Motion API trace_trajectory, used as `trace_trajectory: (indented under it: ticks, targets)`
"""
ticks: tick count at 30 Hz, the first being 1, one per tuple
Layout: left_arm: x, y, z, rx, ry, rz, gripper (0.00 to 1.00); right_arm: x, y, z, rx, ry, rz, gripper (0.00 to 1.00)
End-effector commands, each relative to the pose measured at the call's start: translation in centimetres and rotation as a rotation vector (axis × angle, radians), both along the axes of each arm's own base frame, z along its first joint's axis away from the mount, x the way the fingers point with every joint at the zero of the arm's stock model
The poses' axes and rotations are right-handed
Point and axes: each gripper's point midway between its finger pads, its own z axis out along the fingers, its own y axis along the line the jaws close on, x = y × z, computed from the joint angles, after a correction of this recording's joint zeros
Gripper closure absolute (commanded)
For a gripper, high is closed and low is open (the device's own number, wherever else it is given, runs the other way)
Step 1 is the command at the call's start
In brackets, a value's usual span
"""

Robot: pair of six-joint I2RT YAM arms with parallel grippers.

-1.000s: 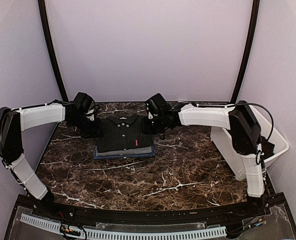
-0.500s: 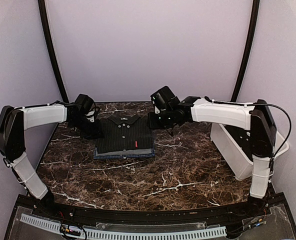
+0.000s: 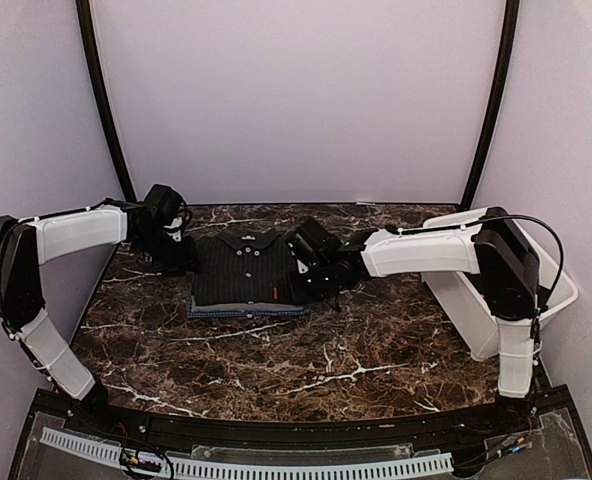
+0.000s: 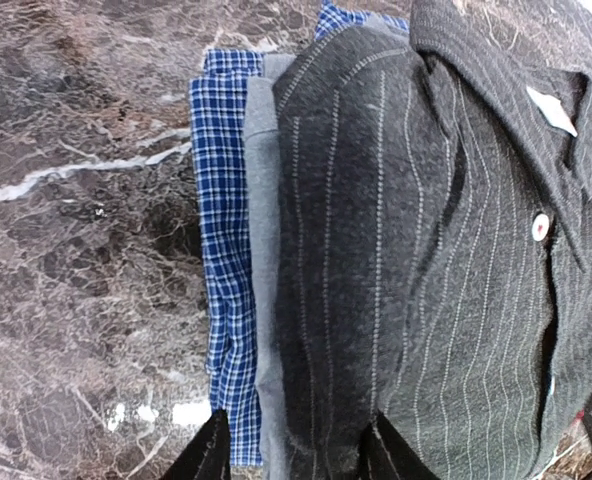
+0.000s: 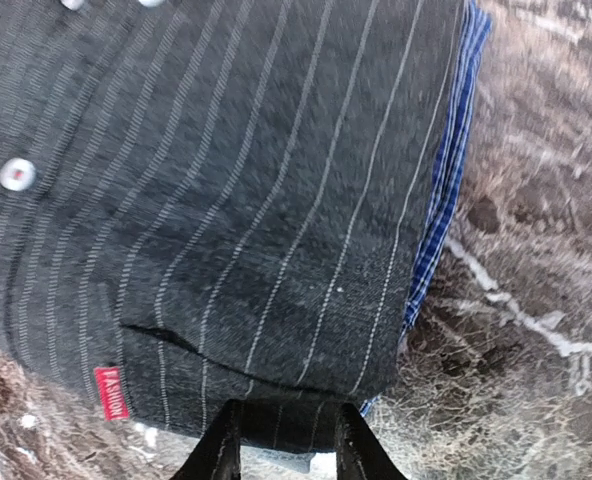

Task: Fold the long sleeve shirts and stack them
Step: Place the square-folded shirt on the square-folded shirt.

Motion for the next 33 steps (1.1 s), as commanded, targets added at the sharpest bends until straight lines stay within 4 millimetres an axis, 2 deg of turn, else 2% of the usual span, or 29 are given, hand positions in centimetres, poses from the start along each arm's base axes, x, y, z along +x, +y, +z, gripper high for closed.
trace_trajectory:
  ticks: [1,8,11,13,17,19,21,22,26,33]
  targets:
    - [-0.3,0.9,3.7,0.006,-0.076,0.013,0.55,-0.2,0.2,-0.2,0.030,0.012,-0.004,0.69]
    - [-2.6,-1.9,6.4,-0.045,-0.117,-0.058,0.48,0.1,-1.4,4.9,0.070,-0.082,-0.027,0.56]
    - [-4.7,-5.1,7.1,-0.080,-0.130,-0.137,0.47,0.1,-2.4,6.7,0.081,-0.119,-0.038,0.49]
    - [-6.4,-7.1,6.6,-0.098,-0.105,-0.183,0.47,0.2,-3.2,7.8,0.086,-0.145,-0.052,0.42]
    - [-9.8,-10.4,4.5,-0.137,-0.043,-0.239,0.47,0.5,-5.2,10.0,0.091,-0.207,-0.095,0.24]
    - [-11.4,-11.5,3.0,-0.150,-0.001,-0.230,0.47,0.7,-6.2,11.1,0.094,-0.236,-0.118,0.16]
    - [-12.5,-11.8,1.4,-0.139,0.027,-0.207,0.47,0.7,-7.3,12.0,0.092,-0.263,-0.141,0.11]
    - [-13.0,-11.3,0.0,-0.116,0.047,-0.193,0.48,0.7,-7.7,12.5,0.095,-0.276,-0.154,0.10]
    - [-13.0,-11.2,-2.9,-0.094,0.050,-0.153,0.48,0.4,-9.4,13.8,0.119,-0.311,-0.186,0.08]
    - [-10.3,-10.9,-5.5,0.022,-0.013,-0.112,0.49,0.2,-11.5,14.1,0.116,-0.328,-0.230,0.04]
